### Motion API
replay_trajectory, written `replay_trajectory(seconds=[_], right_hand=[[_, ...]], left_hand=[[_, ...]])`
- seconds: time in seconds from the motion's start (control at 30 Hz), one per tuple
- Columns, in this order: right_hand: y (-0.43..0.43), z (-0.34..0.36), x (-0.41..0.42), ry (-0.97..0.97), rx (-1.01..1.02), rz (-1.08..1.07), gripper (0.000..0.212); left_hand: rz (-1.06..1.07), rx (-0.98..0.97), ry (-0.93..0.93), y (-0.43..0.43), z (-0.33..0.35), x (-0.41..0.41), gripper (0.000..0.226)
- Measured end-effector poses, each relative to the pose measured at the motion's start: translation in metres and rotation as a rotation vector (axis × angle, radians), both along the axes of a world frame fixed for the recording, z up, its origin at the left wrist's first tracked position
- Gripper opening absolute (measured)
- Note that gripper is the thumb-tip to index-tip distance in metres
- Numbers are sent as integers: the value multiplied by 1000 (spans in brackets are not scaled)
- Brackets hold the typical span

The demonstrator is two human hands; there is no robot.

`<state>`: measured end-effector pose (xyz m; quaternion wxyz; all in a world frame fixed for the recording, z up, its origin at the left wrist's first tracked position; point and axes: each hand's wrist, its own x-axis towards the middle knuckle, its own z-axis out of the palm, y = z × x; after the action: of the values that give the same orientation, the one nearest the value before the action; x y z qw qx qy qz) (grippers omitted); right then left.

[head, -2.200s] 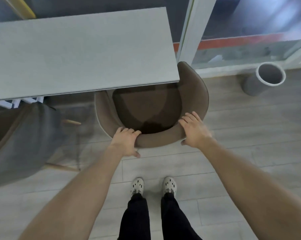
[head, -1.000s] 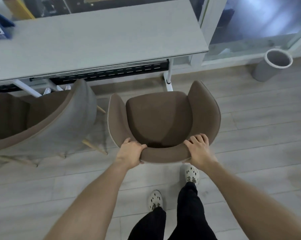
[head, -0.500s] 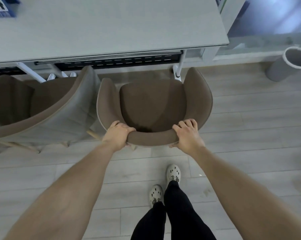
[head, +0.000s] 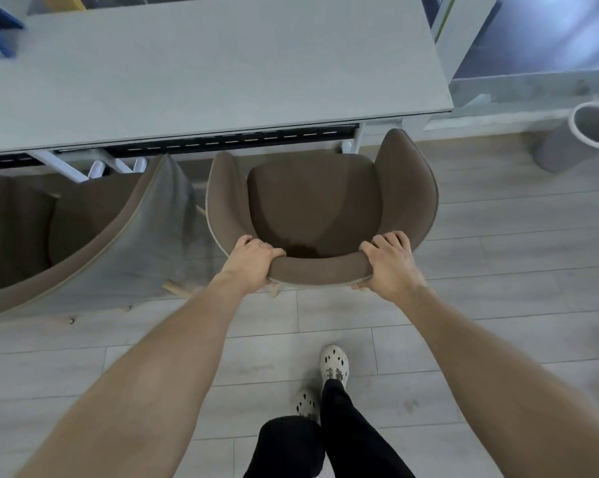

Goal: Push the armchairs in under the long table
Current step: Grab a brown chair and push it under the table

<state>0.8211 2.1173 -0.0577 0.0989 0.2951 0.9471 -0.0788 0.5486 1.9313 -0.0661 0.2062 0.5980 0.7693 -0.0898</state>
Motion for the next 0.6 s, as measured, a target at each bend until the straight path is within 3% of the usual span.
replay_trajectory(seconds=[0.6], right_hand=[[-18, -1, 12, -30, -18, -35, 89]], left_hand=[[9, -17, -45, -17, -6, 12, 65]])
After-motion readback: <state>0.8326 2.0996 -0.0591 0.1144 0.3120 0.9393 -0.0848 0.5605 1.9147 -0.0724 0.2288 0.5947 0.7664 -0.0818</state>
